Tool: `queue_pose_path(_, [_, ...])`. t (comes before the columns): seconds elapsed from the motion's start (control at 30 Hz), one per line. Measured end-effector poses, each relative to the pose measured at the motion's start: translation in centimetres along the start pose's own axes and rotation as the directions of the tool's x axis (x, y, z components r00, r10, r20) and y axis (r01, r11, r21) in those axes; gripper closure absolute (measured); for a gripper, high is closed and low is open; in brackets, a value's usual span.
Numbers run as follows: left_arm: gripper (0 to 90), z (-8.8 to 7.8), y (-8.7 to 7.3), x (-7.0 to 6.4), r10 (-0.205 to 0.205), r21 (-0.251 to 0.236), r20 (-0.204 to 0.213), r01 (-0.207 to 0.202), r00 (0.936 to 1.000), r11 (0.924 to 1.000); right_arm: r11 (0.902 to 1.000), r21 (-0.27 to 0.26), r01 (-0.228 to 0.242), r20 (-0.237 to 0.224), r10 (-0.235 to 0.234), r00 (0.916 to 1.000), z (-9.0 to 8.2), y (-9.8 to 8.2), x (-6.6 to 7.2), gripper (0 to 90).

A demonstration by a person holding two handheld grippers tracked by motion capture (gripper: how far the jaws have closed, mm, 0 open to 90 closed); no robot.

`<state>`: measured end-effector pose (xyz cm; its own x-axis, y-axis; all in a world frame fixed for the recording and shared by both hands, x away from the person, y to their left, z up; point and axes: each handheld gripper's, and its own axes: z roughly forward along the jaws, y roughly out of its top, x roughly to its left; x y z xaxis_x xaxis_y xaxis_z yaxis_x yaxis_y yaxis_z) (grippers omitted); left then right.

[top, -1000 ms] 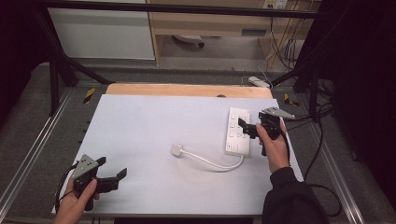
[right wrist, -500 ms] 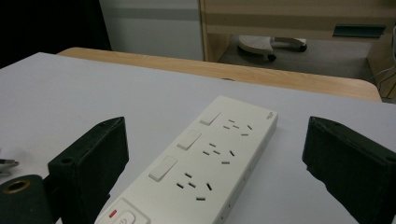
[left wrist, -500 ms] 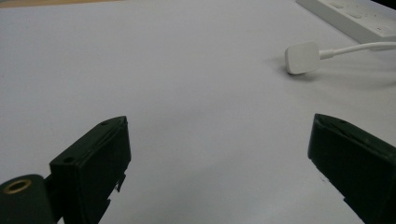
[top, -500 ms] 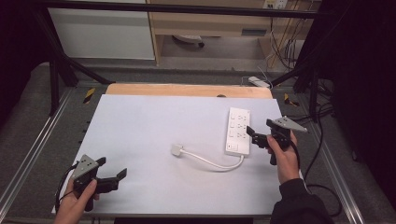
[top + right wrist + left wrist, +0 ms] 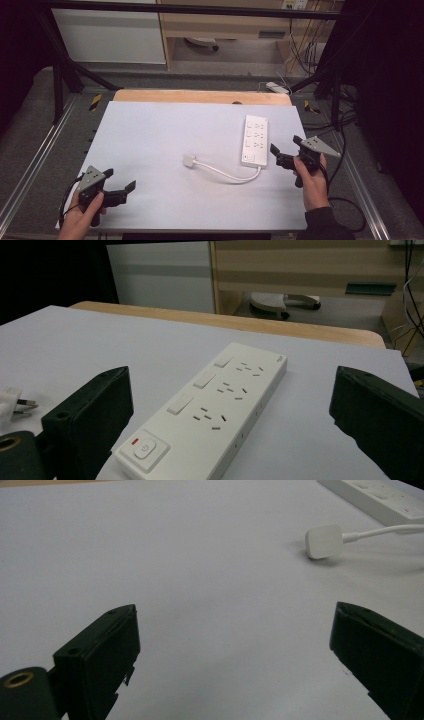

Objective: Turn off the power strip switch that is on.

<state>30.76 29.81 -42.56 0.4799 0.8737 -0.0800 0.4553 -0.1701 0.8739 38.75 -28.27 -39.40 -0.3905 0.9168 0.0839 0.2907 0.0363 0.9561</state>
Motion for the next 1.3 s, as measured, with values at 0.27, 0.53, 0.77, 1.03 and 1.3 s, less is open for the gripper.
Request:
queue_pose_path(0.27, [5.8, 0.0, 0.0, 0.0, 0.002, -0.004, 0.001, -0.002, 1.0000, 1.0000, 0.9998, -0.001, 0.018, -0.006, -0.018, 0.9998, -1.4, -0.8, 0.4, 3.4])
queue_pose_path(0.53, [5.8, -0.1, 0.0, 0.0, 0.003, -0.007, 0.002, -0.003, 1.0000, 1.0000, 0.9998, 0.005, 0.017, -0.008, -0.017, 0.9998, -2.7, -2.1, 0.6, 3.2])
queue_pose_path(0.77, [5.8, -0.1, 0.0, 0.0, 0.004, -0.009, 0.003, -0.004, 1.0000, 1.0000, 0.9998, 0.015, 0.012, -0.006, -0.012, 0.9999, -3.3, -3.0, 0.5, 2.9])
queue_pose_path(1.03, [5.8, -0.1, 0.0, -0.1, 0.006, -0.010, 0.004, -0.006, 1.0000, 0.9999, 0.9993, 0.039, 0.000, -0.011, 0.000, 0.9999, -3.6, -4.4, 0.5, 2.9])
queue_pose_path(1.3, [5.8, -0.1, 0.0, -0.1, 0.008, -0.010, 0.003, -0.008, 1.0000, 0.9999, 0.9970, 0.076, 0.012, -0.022, -0.011, 0.9997, -3.5, -5.2, 0.7, 2.9])
